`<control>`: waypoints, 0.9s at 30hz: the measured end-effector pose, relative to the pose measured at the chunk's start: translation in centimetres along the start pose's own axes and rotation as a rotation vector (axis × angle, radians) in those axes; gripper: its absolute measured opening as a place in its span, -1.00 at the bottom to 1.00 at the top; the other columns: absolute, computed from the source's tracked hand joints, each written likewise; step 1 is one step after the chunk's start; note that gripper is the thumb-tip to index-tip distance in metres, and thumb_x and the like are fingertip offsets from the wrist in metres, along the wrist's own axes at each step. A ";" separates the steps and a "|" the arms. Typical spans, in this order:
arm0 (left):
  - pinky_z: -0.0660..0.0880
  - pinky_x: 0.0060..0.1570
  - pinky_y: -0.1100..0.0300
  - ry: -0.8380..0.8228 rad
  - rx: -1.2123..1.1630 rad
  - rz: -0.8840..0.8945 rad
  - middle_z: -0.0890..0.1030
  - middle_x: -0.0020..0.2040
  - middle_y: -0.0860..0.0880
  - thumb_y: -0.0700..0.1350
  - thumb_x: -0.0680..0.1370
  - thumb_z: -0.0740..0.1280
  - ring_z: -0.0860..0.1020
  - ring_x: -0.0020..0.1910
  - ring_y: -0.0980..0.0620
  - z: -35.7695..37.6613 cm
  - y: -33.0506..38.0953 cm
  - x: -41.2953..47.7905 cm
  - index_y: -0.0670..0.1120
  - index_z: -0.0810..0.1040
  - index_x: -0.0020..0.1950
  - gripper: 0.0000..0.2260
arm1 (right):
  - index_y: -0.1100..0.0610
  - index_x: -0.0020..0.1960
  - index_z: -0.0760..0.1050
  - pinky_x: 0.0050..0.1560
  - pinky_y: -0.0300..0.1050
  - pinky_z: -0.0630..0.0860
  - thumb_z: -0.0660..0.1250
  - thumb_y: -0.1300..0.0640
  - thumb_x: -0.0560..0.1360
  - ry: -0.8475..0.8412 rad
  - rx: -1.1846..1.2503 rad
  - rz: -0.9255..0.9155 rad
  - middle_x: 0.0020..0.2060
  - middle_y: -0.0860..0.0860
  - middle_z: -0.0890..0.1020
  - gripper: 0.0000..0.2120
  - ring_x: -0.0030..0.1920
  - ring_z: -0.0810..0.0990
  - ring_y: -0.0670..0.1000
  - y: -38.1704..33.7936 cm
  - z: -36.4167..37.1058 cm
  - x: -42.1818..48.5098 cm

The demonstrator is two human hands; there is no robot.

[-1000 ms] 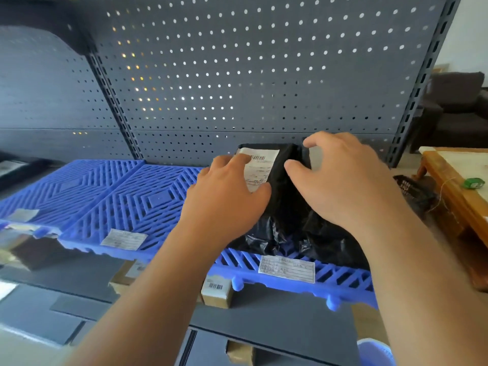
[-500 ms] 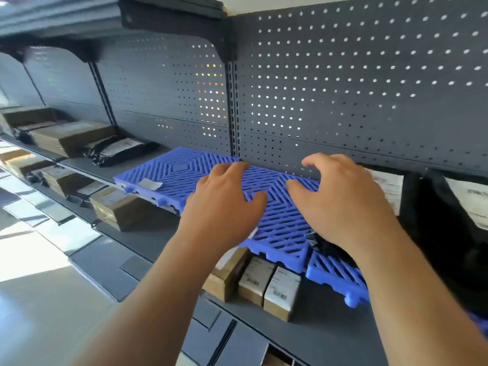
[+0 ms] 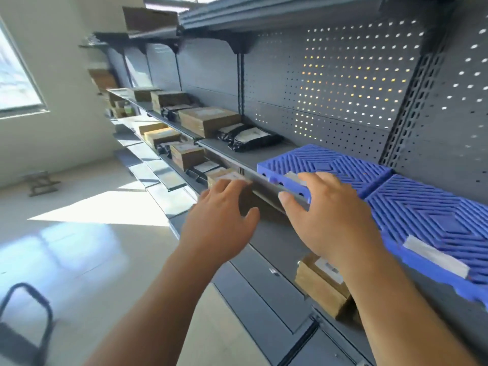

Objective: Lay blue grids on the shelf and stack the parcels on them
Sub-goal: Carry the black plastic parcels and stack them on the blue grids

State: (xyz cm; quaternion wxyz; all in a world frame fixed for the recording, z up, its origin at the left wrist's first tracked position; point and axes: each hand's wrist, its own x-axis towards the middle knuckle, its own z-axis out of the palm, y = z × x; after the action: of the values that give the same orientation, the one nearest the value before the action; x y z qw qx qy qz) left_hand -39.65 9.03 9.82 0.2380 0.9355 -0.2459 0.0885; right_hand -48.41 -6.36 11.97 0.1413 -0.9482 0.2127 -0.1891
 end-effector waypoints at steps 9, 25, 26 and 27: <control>0.40 0.34 -0.02 0.054 0.046 -0.279 0.36 0.52 0.09 0.17 0.61 0.23 0.40 0.43 -0.06 -1.5 -12.0 0.6 0.13 0.33 0.52 -0.53 | -0.05 0.49 0.30 0.37 0.17 0.35 0.09 -0.32 0.56 -0.179 0.009 -0.187 0.43 0.02 0.40 -0.41 0.40 0.36 0.14 -9.8 8.7 4.8; 0.38 0.29 0.01 0.163 0.156 -0.581 0.35 0.51 0.11 0.15 0.61 0.23 0.38 0.41 -0.02 -2.8 -23.1 11.8 0.12 0.30 0.53 -0.52 | -0.09 0.53 0.22 0.34 0.20 0.35 0.00 -0.34 0.59 -0.339 0.146 -0.487 0.49 0.03 0.35 -0.41 0.43 0.33 0.16 -21.0 19.1 20.3; 0.38 0.28 0.02 0.170 0.162 -0.592 0.34 0.51 0.12 0.15 0.61 0.23 0.38 0.41 -0.01 -2.8 -23.5 12.5 0.13 0.30 0.53 -0.52 | -0.09 0.53 0.21 0.35 0.21 0.35 0.00 -0.34 0.59 -0.341 0.150 -0.500 0.50 0.03 0.34 -0.41 0.44 0.33 0.16 -21.5 19.7 21.2; 0.39 0.27 0.02 0.175 0.164 -0.603 0.34 0.51 0.12 0.15 0.61 0.23 0.38 0.41 -0.01 -2.7 -23.9 13.1 0.13 0.30 0.53 -0.52 | -0.09 0.53 0.22 0.36 0.21 0.35 0.02 -0.34 0.59 -0.345 0.154 -0.510 0.50 0.03 0.34 -0.41 0.44 0.33 0.16 -22.1 20.4 21.9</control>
State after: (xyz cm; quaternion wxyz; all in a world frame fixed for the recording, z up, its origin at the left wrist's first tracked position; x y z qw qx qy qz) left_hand -16.49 23.21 6.27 0.1974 0.9711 0.0718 0.1135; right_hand -13.81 6.65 8.11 0.1947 -0.9755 -0.0742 -0.0702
